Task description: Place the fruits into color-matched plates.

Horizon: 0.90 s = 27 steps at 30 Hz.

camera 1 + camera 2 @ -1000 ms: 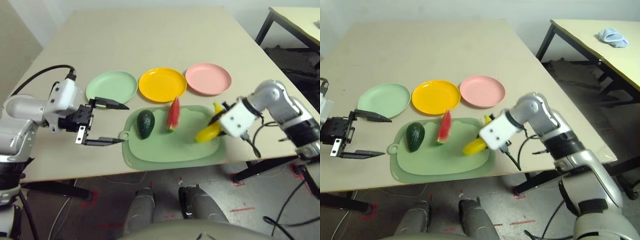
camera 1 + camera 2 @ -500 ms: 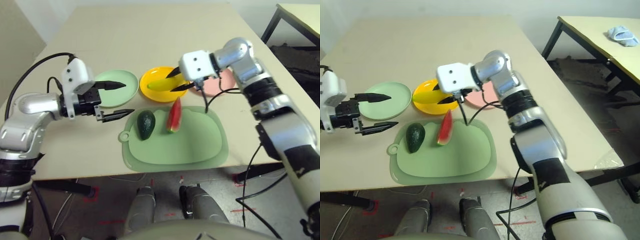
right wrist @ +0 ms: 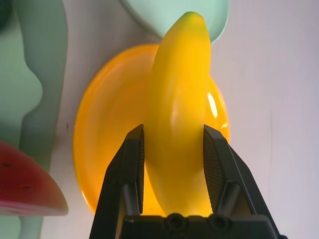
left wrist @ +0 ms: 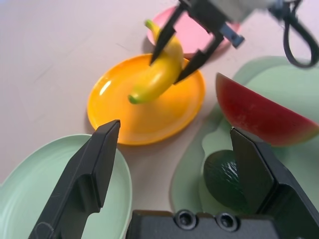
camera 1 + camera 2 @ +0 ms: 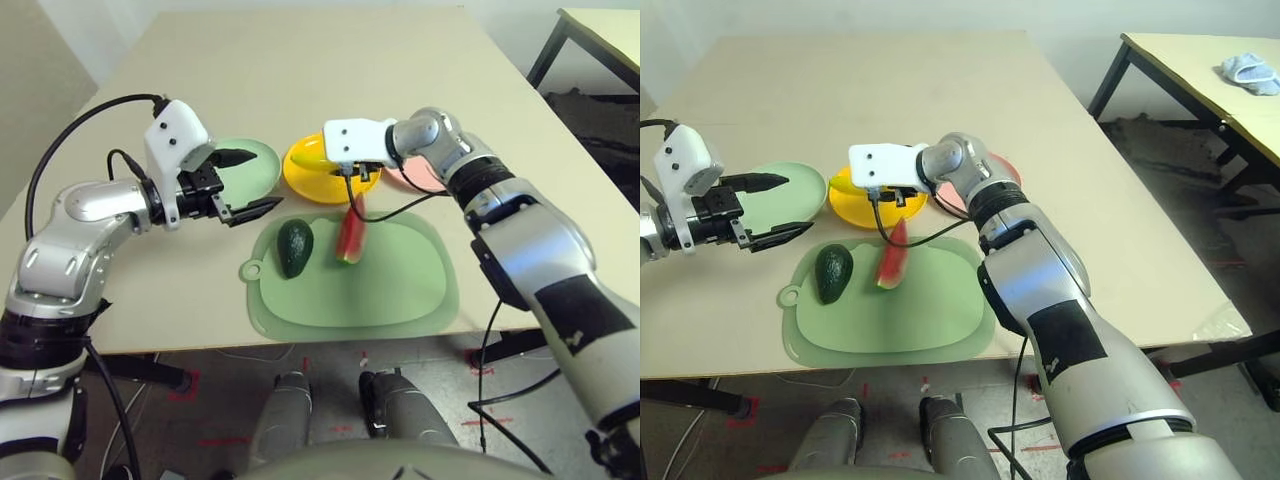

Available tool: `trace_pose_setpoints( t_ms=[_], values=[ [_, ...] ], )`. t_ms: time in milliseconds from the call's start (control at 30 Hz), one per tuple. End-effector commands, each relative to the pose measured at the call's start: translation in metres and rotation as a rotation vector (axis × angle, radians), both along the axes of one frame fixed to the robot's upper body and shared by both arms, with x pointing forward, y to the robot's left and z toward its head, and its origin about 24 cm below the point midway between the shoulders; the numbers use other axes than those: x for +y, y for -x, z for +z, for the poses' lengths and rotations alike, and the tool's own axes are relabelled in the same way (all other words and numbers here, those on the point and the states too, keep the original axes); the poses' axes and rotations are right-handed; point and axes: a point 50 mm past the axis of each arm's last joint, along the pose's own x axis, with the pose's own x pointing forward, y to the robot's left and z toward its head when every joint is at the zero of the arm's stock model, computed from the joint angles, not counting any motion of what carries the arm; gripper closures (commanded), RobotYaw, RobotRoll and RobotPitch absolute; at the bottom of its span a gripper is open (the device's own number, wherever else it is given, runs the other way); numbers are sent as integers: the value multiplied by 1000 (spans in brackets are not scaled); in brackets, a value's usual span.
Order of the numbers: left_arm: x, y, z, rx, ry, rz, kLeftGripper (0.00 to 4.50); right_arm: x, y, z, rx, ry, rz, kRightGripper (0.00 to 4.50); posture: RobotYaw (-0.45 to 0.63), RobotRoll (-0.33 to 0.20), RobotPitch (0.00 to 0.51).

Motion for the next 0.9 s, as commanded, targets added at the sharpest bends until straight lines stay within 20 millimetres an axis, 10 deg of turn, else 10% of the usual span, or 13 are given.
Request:
trace_pose_setpoints(
  t_ms=[33, 433, 700, 900],
  values=[
    [1, -5, -2, 11, 29, 57, 0, -1, 1, -18, 32, 48, -30, 2844, 132, 0, 171],
    [-5, -12, -16, 45, 84, 104, 0, -5, 1, -36, 29, 80, -80, 2844, 132, 0, 181],
    [-8, -13, -18, 53, 94, 95, 0, -1, -3, -18, -40, 65, -74, 31, 111, 0, 188],
    [-7, -18, -15, 46, 90, 78, 0, 5, -3, 7, -121, 93, -3, 31, 89, 0, 191]
  ],
)
